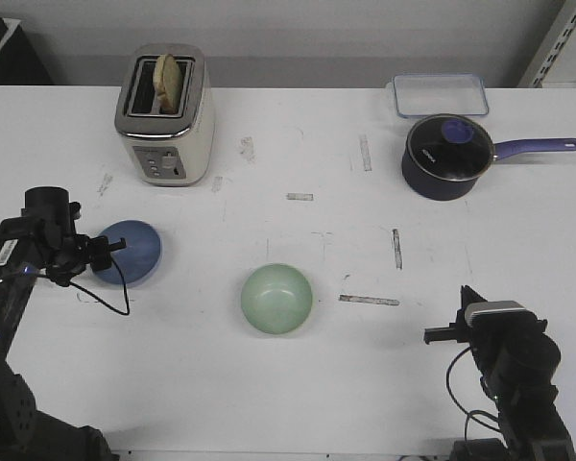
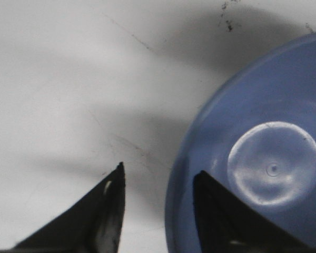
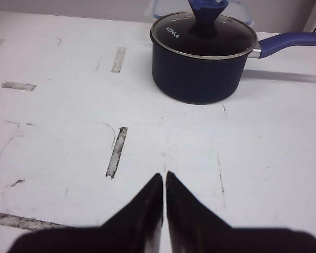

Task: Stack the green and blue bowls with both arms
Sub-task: 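Reach the left gripper to the light blue bowl and grasp its rim, then lift the blue bowl with the left gripper over the green bowl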

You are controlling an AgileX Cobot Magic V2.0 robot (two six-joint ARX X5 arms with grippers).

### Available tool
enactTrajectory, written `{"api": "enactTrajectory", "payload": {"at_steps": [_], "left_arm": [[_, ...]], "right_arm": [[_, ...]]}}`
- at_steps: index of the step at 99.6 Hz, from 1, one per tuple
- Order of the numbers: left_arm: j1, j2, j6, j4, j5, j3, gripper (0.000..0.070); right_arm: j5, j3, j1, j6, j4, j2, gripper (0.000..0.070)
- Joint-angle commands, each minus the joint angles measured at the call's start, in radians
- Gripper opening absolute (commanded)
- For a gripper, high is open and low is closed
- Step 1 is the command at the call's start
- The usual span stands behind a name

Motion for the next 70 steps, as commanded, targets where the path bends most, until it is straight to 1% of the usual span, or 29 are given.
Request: {"api": "enactTrajectory", "payload": {"at_steps": [1,5,39,52,70], "left_arm": [[0.003,0.024,-0.011,-0.001,0.008,0.016,0.0051],[0.003,0.023,-0.024,0.001,0.008,0.016,0.0000],[0.003,0.004,-0.030,-0.001,0.017,0.019,0.0000],[0.003,-0.041,-0.033,-0.003,0.075,0.039,0.0000],[-0.027,-0.137,-0.111,-0.032,0.185,0.095,0.0000]], "right_arm": [[-0.003,0.010,0.002,-0.001,0.008,0.003,0.0000],[-0.003,0.010,0.002,-0.001,0.008,0.003,0.0000],[-0.003,0.010,0.002,-0.001,0.007,0.003,0.0000],[-0.003,0.010,0.002,-0.001,0.007,0.003,0.0000],[-0.003,0.010,0.002,-0.001,0.007,0.003,0.0000]]}}
